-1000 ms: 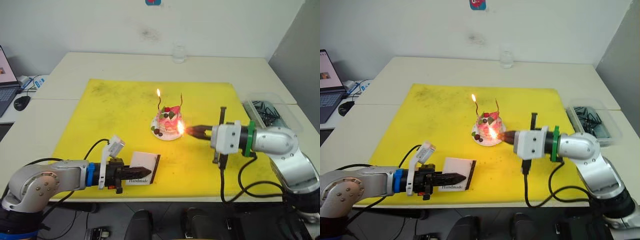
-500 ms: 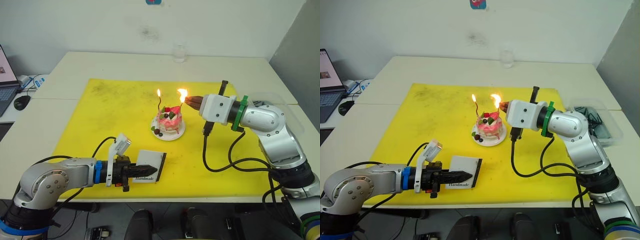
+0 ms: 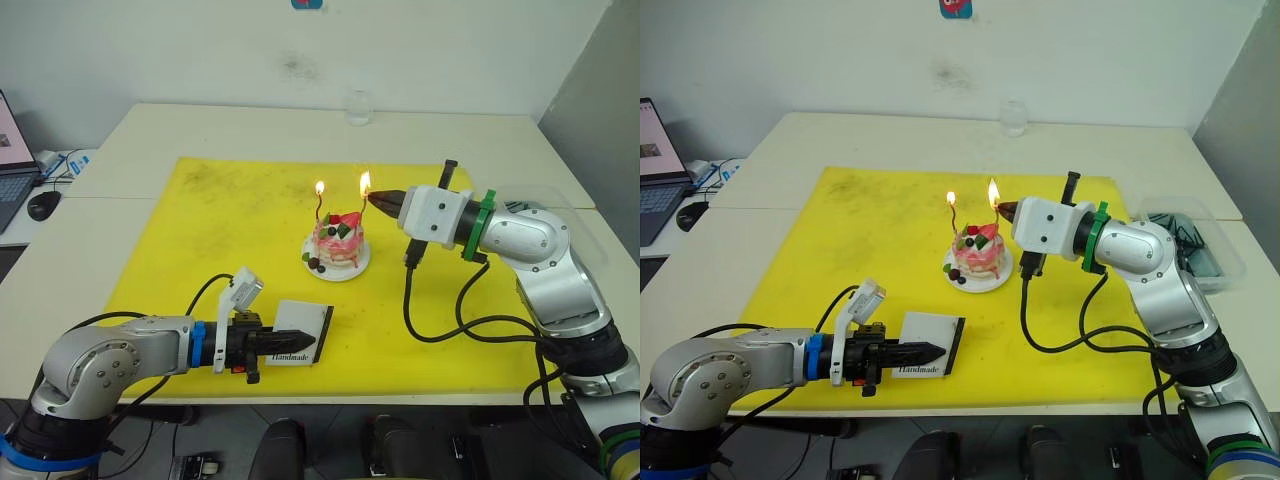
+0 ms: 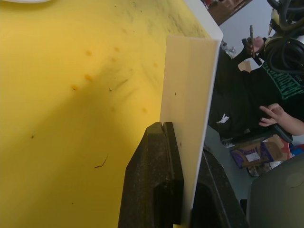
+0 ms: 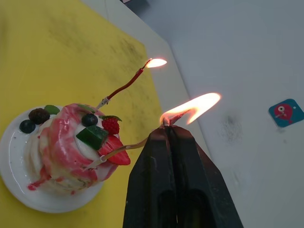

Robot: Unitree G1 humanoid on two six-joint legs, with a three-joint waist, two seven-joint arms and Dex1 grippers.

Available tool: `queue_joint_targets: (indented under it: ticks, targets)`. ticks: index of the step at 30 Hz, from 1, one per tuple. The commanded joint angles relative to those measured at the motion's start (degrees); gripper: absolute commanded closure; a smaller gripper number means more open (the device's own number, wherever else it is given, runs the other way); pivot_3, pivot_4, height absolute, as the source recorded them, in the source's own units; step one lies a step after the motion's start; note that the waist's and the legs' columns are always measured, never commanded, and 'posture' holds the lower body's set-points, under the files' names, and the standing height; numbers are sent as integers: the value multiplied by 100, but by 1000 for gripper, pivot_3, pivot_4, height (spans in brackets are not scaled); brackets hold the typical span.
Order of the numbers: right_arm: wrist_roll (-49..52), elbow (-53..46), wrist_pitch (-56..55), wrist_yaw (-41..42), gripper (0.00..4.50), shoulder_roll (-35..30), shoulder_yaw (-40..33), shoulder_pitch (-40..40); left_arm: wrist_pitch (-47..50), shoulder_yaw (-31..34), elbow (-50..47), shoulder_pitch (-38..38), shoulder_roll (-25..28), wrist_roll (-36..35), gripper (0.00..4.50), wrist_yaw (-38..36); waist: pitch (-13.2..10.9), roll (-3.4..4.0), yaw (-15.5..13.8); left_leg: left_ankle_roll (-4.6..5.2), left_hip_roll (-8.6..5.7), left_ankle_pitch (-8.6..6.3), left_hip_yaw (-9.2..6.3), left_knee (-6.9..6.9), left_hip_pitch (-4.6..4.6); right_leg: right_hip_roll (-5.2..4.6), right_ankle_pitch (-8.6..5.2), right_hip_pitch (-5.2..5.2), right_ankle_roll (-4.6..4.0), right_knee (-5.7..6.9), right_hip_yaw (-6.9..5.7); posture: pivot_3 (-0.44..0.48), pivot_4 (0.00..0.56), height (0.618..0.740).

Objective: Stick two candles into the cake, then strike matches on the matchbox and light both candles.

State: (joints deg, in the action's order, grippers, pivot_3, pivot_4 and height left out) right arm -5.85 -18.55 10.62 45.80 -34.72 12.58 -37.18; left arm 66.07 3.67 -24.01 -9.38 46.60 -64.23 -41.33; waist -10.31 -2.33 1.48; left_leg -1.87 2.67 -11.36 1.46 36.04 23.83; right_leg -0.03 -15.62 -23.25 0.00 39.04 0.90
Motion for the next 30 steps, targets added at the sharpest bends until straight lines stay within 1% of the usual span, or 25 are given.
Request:
queue_joint_targets:
  ticks: [1,30]
  targets:
    - [37,-224,26,13,4469,0,-66,-30,-17,-3,-96,-94,-46,-4,4500,-68,0,0,0,0,0,0,0,0,0,0,0,0,0,0,0,0,150,740]
    - [125,-323,622,-4,4469,154,-103,40,56,19,-145,-68,-81,23,4500,-99,0,0,2,0,0,0,0,0,0,0,0,0,0,0,0,0,150,740]
